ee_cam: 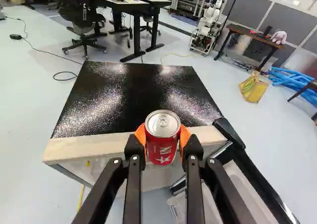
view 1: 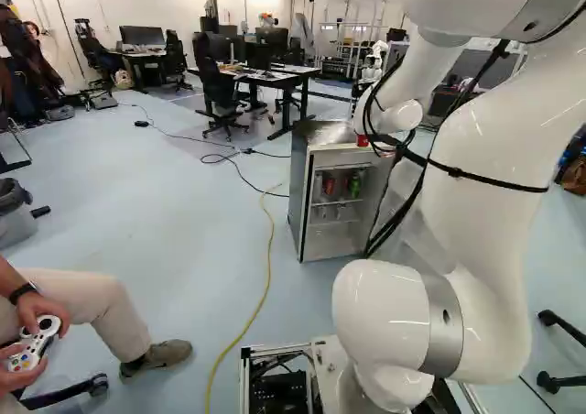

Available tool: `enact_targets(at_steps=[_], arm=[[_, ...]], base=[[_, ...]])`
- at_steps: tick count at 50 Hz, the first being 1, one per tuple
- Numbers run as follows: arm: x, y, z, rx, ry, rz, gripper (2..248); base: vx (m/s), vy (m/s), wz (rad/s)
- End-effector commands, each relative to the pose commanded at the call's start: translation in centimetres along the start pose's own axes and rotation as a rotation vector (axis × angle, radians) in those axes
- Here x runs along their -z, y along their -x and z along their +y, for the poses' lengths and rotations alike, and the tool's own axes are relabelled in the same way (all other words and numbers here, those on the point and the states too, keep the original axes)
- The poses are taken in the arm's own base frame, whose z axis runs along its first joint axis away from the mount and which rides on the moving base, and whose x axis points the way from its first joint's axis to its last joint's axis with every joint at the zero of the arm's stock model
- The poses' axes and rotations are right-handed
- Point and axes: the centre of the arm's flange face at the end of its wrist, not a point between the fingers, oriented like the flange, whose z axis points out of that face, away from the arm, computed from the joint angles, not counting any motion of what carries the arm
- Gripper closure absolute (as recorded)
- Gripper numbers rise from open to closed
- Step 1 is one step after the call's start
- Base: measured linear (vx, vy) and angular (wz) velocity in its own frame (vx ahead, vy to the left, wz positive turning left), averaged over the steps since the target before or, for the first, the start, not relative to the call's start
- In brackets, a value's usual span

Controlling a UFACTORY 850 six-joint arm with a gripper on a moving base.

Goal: Grab a drink from the fridge

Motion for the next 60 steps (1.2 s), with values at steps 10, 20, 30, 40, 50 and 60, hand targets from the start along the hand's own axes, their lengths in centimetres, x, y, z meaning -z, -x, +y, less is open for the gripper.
enact_targets(at_steps=[10, 20, 30, 40, 50, 60], arm=[[-0.8, -0.4, -0.2, 0.004, -0.006, 0.004, 164], [-1.5, -0.8, -0.7, 0.009, -0.015, 0.008, 164], [-2.0, -1.1, -1.3, 0.006, -0.021, 0.012, 164], [-2.4, -1.4, -1.8, -0.007, -0.023, 0.016, 164], [-2.7, -1.7, -2.4, -0.022, -0.024, 0.019, 164], [-3.1, -1.9, -3.0, -0.037, -0.025, 0.022, 164]], base=[[0.0, 0.0, 0.0], [0.0, 0.0, 0.0], [0.0, 0.0, 0.0], [0.0, 0.0, 0.0], [0.0, 0.0, 0.0], [0.0, 0.0, 0.0]])
